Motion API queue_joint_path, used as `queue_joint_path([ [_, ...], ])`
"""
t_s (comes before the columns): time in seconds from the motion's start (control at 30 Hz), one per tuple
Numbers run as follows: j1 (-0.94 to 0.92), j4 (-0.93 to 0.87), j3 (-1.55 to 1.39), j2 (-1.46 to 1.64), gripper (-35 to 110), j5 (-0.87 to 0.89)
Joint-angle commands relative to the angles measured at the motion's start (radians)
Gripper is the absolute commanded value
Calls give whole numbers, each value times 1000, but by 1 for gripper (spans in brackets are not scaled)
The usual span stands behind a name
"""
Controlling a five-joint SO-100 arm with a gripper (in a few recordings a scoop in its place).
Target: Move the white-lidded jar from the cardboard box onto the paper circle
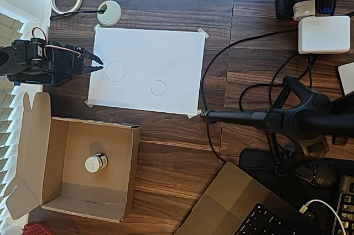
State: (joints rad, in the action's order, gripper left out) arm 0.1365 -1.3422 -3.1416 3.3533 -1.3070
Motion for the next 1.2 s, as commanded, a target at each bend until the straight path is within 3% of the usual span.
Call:
queue_joint_path([
  [0.0, 18, -43, 12, 60, 1, -5],
  [0.87, 18, -43, 12, 60, 0, 6],
  [0.97, 9, 23, 12, 60, 0, 163],
  [1.07, -55, 213, 14, 61, 0, 449],
  [1.17, -97, 281, 18, 61, 0, 699],
])
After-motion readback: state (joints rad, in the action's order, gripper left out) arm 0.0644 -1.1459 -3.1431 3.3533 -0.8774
